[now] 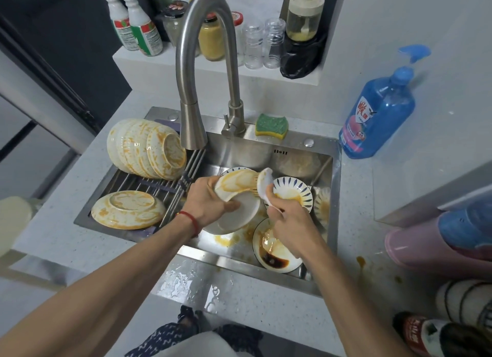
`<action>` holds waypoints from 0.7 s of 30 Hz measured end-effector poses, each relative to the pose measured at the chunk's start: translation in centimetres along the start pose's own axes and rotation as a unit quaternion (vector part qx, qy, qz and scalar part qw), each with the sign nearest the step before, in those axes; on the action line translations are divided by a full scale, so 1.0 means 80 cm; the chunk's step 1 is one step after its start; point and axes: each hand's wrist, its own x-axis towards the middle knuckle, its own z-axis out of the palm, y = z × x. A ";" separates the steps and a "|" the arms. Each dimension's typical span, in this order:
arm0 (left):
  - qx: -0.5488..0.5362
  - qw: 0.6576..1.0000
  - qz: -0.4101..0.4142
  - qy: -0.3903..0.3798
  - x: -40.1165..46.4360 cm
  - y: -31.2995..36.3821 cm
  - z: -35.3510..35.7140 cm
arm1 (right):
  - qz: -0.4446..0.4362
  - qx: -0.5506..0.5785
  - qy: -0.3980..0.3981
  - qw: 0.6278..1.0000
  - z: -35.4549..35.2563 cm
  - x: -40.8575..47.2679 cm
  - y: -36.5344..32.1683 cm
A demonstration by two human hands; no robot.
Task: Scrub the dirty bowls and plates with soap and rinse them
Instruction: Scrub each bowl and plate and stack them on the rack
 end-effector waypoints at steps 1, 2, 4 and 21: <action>-0.025 1.000 -0.004 -0.006 0.000 -0.001 0.000 | -0.001 0.002 -0.003 1.000 -0.001 -0.001 0.000; -0.045 0.999 -0.012 -0.012 0.000 0.000 0.000 | 0.004 -0.004 0.003 1.000 -0.003 0.003 0.001; -0.083 0.996 -0.034 -0.018 0.000 -0.001 0.000 | 0.020 -0.009 0.020 1.000 -0.006 0.009 0.004; -0.323 0.937 -0.137 0.004 -0.003 -0.011 -0.010 | 0.040 0.037 0.011 0.998 0.005 0.011 0.011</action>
